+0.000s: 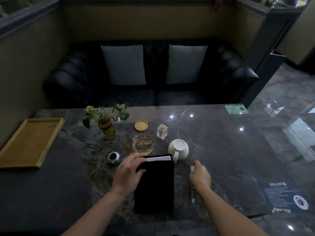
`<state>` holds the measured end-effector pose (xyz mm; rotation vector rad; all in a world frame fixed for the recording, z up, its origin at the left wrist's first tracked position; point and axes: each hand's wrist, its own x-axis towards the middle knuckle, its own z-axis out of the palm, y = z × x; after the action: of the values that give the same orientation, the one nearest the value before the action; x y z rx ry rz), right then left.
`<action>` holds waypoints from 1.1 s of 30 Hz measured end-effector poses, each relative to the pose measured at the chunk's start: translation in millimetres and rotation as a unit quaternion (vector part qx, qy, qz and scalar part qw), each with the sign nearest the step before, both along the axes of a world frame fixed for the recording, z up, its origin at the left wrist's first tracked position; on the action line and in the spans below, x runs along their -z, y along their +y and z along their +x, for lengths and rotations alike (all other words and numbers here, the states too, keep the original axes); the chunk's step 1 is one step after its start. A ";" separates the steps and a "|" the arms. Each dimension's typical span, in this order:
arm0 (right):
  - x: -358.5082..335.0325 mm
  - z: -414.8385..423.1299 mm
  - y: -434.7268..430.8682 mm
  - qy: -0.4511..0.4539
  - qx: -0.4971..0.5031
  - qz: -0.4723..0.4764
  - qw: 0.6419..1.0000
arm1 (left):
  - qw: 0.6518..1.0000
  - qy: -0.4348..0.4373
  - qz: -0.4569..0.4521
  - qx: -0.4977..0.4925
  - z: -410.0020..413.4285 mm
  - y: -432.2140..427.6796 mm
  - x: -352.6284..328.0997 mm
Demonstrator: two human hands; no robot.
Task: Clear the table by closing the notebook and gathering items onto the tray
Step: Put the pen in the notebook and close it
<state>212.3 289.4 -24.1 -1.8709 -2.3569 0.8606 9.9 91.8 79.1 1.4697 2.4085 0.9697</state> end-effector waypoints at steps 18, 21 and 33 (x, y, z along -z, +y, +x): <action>-140.7 -30.1 -13.4 0.487 -0.113 0.017 0.866 | 0.999 -0.009 0.031 0.002 7.7 -4.3 -3.1; -147.2 -42.5 -19.9 0.467 -0.154 0.008 0.871 | 0.999 -0.008 0.033 0.000 9.4 -5.6 -3.4; -146.3 -78.7 -51.5 0.335 -0.271 0.060 0.900 | 0.998 0.026 0.053 0.010 14.4 -9.5 -4.5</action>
<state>133.6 237.9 122.2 -0.6688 -2.3652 1.1180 24.3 82.3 83.6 1.5695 2.4084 1.0834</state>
